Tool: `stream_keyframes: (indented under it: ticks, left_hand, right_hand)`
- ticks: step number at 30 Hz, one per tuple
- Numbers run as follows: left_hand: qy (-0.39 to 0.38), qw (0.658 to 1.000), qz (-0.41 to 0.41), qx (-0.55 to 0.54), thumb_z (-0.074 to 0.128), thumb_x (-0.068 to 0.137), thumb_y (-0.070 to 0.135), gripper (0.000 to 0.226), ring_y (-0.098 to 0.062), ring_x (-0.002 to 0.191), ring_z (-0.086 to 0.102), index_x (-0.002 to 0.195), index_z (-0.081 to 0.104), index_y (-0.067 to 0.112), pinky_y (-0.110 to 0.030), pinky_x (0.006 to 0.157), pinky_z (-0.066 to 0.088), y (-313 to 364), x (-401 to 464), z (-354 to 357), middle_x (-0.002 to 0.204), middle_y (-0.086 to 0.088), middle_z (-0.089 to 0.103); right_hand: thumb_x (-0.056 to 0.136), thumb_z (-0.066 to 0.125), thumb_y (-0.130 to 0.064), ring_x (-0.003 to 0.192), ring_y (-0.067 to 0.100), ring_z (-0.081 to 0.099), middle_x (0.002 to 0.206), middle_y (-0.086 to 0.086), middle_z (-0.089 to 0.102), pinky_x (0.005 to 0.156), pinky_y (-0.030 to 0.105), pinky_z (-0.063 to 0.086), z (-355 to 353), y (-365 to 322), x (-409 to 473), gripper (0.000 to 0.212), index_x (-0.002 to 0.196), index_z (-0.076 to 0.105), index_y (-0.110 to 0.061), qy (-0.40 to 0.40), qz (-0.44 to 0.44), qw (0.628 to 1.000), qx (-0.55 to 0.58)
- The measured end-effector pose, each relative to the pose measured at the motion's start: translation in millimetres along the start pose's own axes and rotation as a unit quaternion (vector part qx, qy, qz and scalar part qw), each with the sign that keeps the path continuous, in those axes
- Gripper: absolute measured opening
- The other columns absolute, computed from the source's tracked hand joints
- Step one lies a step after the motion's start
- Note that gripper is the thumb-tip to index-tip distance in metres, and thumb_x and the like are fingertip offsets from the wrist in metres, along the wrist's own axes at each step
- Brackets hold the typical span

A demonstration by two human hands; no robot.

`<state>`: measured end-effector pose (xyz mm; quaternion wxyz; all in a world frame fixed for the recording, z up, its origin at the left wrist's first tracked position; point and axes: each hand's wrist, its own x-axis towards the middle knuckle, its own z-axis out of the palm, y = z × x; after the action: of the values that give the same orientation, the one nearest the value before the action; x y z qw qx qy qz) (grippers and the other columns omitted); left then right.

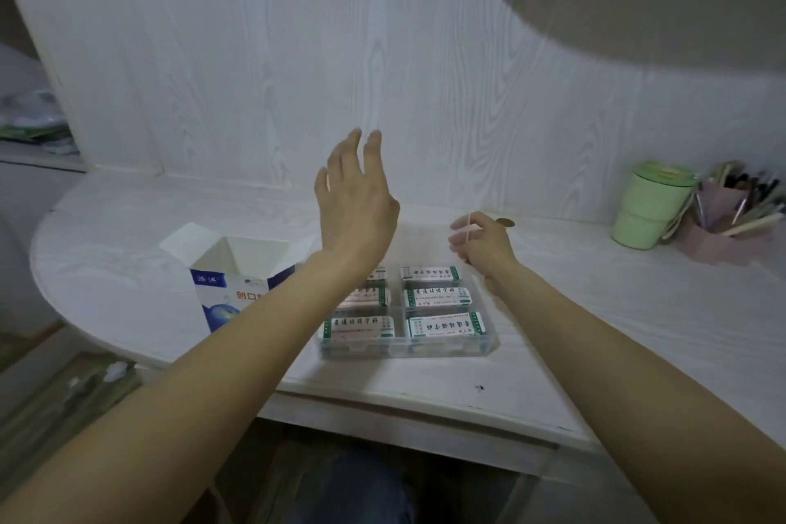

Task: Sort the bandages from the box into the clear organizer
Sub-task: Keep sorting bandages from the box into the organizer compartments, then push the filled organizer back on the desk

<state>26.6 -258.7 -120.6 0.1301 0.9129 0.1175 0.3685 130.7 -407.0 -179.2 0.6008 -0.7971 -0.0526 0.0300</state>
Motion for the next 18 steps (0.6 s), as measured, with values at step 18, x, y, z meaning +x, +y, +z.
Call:
stream_keyframes:
  ticks: [18]
  left_hand:
    - [-0.039, 0.995, 0.060, 0.063, 0.044, 0.094, 0.003, 0.040, -0.030, 0.110, 0.048, 0.134, 0.046, 0.009, -0.037, 0.092, 0.035, -10.4, -23.7, -48.9, 0.128, -0.012, 0.045]
  right_hand:
    - [0.089, 0.061, -0.010, 0.121, 0.017, 0.046, 0.129, 0.006, 0.050, 0.093, 0.020, 0.031, -28.2, -50.2, -77.2, 0.048, 0.134, 0.047, -0.016, 0.024, -0.265, 0.947, -0.178]
